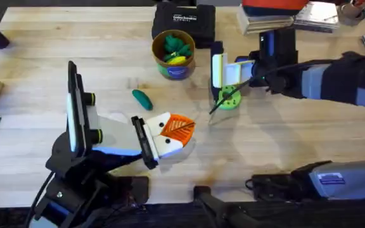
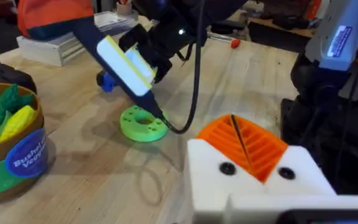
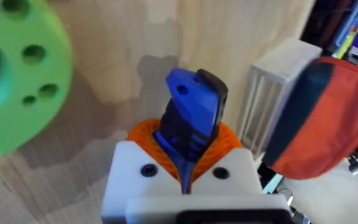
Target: Pick up the gripper from the table and insert it into the empty holder that is missing its gripper. Then pick up a screw, insert it into the mounting hole, and use the screwdriver to tighten it. Finally, clean up the table by picking up the vegetable and placing it into the bucket.
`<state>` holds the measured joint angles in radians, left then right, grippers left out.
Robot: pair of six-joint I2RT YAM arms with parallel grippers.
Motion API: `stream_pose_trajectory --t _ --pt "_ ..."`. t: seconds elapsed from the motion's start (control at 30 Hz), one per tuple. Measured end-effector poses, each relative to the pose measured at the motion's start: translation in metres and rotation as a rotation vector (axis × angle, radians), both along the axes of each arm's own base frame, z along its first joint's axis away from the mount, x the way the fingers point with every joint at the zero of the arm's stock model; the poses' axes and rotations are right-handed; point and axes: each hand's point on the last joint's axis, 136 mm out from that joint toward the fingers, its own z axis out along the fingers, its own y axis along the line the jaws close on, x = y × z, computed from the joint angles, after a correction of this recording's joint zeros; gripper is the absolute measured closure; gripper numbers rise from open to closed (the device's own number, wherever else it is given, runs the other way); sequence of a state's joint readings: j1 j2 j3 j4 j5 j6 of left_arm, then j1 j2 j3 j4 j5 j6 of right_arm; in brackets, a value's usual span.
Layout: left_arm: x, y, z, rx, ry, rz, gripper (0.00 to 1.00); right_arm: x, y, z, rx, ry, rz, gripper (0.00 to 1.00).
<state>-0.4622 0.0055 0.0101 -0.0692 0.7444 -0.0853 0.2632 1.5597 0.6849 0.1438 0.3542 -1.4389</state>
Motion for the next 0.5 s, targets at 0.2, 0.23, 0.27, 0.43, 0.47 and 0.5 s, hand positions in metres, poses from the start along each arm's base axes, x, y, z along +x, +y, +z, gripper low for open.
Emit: stream_pose_trajectory --t 0.2,0.23,0.27,0.43,0.47,0.5 --pt "0.0 0.0 0.0 0.0 0.0 0.0 0.989 0.0 -0.001 -0.01 -0.018 0.02 0.001 0.677" --pt "0.0 0.0 0.0 0.0 0.0 0.0 0.989 0.002 -0.001 -0.008 -0.011 0.012 -0.006 0.531" --pt "0.0 0.0 0.0 0.0 0.0 0.0 0.989 0.004 -0.001 -0.006 -0.009 0.005 -0.008 0.401" --pt "0.0 0.0 0.0 0.0 -0.001 0.0 0.989 0.01 0.0 0.007 -0.001 -0.025 -0.02 0.011" --pt "0.0 0.0 0.0 0.0 -0.002 0.0 0.989 0.01 -0.001 0.007 0.003 -0.024 -0.025 0.01" --pt "0.0 0.0 0.0 0.001 -0.001 0.0 0.989 0.01 -0.001 0.006 0.01 -0.025 -0.036 0.01"
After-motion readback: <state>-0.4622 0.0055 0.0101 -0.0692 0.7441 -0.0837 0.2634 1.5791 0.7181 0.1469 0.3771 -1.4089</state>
